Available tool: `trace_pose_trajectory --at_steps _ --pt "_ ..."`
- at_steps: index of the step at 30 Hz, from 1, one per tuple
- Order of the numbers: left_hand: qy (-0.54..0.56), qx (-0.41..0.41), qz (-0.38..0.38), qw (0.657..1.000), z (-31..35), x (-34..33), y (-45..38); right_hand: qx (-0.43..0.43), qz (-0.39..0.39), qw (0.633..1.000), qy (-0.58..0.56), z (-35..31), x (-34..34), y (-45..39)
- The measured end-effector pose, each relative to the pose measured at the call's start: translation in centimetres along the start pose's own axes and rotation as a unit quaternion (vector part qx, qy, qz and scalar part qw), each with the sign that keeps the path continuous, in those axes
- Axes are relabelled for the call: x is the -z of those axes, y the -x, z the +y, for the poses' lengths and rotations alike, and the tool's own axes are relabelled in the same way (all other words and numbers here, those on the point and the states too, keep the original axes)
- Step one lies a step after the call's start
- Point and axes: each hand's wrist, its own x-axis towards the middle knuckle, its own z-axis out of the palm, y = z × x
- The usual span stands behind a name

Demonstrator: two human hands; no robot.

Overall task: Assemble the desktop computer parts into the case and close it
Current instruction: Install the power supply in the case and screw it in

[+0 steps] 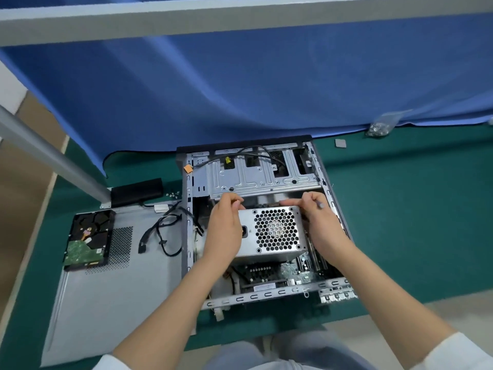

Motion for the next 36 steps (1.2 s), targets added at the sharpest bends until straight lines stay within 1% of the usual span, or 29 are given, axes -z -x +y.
trace_pose_trajectory --at_steps 3,7,9,12,15,17,20,23,28,33,36 --pt "0.008 0.006 0.002 1.000 0.1 0.0 0.1 -0.003 -0.006 1.000 0.017 0.2 0.3 -0.2" --pt "0.006 0.025 0.035 0.999 0.2 -0.2 1.1 -0.004 -0.023 0.998 0.064 -0.8 0.3 -0.1" --pt "0.000 0.037 0.034 0.999 0.5 -0.2 1.3 0.014 -0.027 0.995 0.097 -1.5 0.3 0.0" --pt "-0.071 0.024 0.006 0.997 1.3 0.0 1.0 0.068 -0.007 0.990 0.123 -2.1 0.7 -0.1" --pt "-0.176 -0.041 0.014 0.983 2.6 -0.2 0.3 0.115 0.026 0.981 0.157 -2.8 1.1 -0.2" --pt "-0.194 -0.074 0.019 0.978 3.7 -1.1 -0.1 0.141 0.041 0.975 0.166 -3.2 1.5 -0.2" --pt "-0.210 -0.078 0.004 0.975 4.5 -2.8 -0.2 0.152 0.029 0.976 0.151 -3.3 1.8 -0.4" --pt "-0.281 -0.085 0.001 0.956 4.1 -3.8 0.0 0.141 0.003 0.977 0.161 -2.8 1.8 -0.4" --pt "-0.306 -0.077 0.004 0.949 3.8 -3.9 -0.3 0.169 0.014 0.946 0.275 -2.3 2.0 -0.4" --pt "-0.319 -0.078 0.016 0.944 3.8 -4.0 -0.2 0.191 -0.022 0.926 0.324 -3.0 2.0 -0.4" --pt "-0.321 -0.077 0.013 0.944 3.9 -4.1 -0.2 0.200 -0.038 0.906 0.372 -3.2 2.0 -0.3"
